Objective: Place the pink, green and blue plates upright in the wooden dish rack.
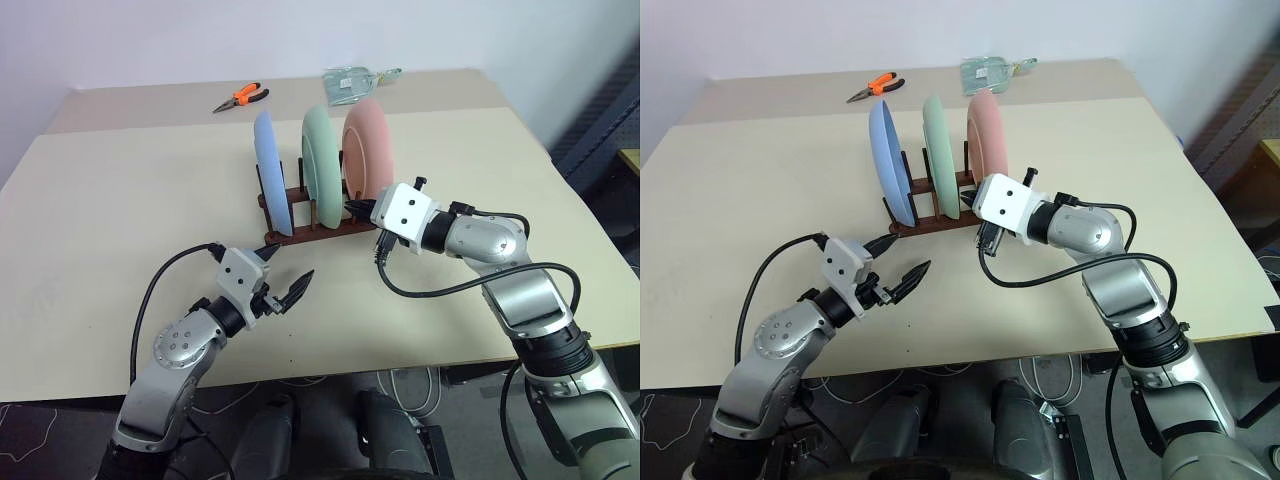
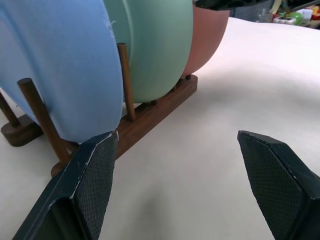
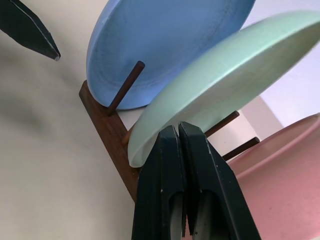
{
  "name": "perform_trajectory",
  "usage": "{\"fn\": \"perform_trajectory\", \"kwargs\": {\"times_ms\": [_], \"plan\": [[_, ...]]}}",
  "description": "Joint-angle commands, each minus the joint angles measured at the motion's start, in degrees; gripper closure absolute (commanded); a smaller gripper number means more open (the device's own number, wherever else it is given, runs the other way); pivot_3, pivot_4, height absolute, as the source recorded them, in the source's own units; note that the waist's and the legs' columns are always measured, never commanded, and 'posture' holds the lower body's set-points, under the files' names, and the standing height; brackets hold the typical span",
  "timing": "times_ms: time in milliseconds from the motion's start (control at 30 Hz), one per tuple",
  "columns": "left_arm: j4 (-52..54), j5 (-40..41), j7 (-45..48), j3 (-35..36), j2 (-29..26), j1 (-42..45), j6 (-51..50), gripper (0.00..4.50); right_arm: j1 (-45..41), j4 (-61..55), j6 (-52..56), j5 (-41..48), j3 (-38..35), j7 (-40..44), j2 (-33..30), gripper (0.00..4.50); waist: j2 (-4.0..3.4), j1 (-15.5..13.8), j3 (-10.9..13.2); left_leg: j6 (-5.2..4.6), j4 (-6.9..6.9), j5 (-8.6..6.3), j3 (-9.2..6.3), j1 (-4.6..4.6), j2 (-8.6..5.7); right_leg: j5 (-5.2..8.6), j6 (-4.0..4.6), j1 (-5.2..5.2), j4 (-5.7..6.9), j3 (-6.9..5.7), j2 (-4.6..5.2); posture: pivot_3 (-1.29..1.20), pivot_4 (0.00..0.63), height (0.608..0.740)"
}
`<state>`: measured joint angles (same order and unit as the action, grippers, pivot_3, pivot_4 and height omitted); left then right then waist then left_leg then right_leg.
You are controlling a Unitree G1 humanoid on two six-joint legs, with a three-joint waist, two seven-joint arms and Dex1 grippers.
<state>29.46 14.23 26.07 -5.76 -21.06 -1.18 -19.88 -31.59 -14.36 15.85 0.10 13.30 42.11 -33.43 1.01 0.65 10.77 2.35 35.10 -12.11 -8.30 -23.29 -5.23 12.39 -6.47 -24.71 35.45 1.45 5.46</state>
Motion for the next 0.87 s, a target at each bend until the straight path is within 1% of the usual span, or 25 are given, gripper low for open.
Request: {"fn": "perform_trajectory", "kwargs": {"times_ms": [33, 167, 200, 300, 367, 500, 567, 667, 867], "plan": [[2.6, 0.2, -0.1, 0.7, -0.3, -0.4, 0.0, 0.57, -0.8, -1.3, -1.2, -0.4, -0.9, 0.1, 0.2, 4.46, 0.00, 0.0, 0.0, 0.00, 0.00, 0.00, 0.00, 0.00, 0.00, 0.00, 0.00, 0.00, 0.00, 0.00, 0.00, 0.00, 0.150, 0.740], [1.9, -0.2, -0.1, 2.2, -1.6, -1.6, 0.3, 0.57, 2.9, -2.1, -0.9, -0.1, -1.6, 2.0, -2.5, 4.46, 0.00, 0.0, 0.0, 0.00, 0.00, 0.00, 0.00, 0.01, 0.00, 0.00, 0.00, 0.00, 0.00, 0.00, 0.00, 0.00, 0.150, 0.740], [1.3, -0.4, -0.3, 3.4, -2.1, -2.1, 0.4, 0.57, 4.8, -2.4, -0.3, 1.3, -2.6, 3.4, -3.5, 4.46, 0.01, -0.1, 0.0, -0.01, 0.00, -0.01, 0.00, 0.01, 0.00, 0.00, 0.00, 0.01, -0.01, 0.00, 0.00, 0.00, 0.150, 0.740], [-3.2, -0.2, -0.3, 12.1, -5.5, -6.3, 2.5, 0.57, 11.9, 0.0, 0.3, 7.8, -9.7, 4.9, -4.3, 4.46, 0.01, -0.2, 0.0, -0.06, 0.00, -0.04, 0.01, 0.02, 0.01, 0.01, 0.01, 0.07, -0.09, -0.02, 0.01, 0.00, 0.150, 0.740], [-5.0, -0.3, 0.3, 15.2, -7.0, -8.5, 3.9, 0.57, 13.6, 2.8, -0.8, 10.2, -12.7, 5.3, -4.0, 4.46, -0.02, 0.2, 0.0, -0.08, -0.01, -0.04, 0.06, 0.05, 0.03, 0.05, 0.10, 0.07, -0.09, 0.00, 0.01, 0.00, 0.150, 0.740], [-8.0, -0.4, 1.5, 18.8, -8.7, -10.9, 6.2, 0.57, 12.9, 10.6, -2.9, 11.7, -16.1, 4.3, -2.8, 4.46, -0.04, 0.1, 0.0, -0.09, 0.05, -0.05, 0.20, 0.16, 0.09, 0.01, 0.13, 0.16, -0.09, -0.01, 0.04, 0.00, 0.150, 0.740], [-8.4, -0.7, 1.6, 19.0, -8.8, -11.0, 6.6, 0.57, 12.4, 13.6, -5.0, 10.7, -16.2, 4.2, -3.0, 4.46, -0.04, 0.0, 0.0, -0.09, 0.04, -0.06, 0.22, 0.22, 0.09, 0.01, 0.13, 0.24, -0.14, -0.02, 0.05, 0.00, 0.150, 0.740], [-8.1, 0.3, 1.8, 19.4, -8.3, -10.9, 6.3, 0.57, 12.1, 15.8, -5.6, 11.9, -16.7, 4.2, -2.2, 4.46, -0.05, 0.0, 0.0, -0.13, 0.02, -0.08, 0.22, 0.21, 0.09, 0.00, 0.14, 0.24, -0.17, -0.02, 0.07, 0.00, 0.150, 0.740], [-9.2, 0.0, 2.0, 19.2, -7.6, -11.4, 7.9, 0.57, 10.5, 19.9, -8.9, 9.5, -15.4, 2.0, -0.8, 4.46, -0.05, 0.1, 0.0, -0.14, 0.03, -0.09, 0.25, 0.23, 0.09, -0.02, 0.13, 0.24, -0.15, -0.01, 0.07, 0.00, 0.150, 0.740]]}}
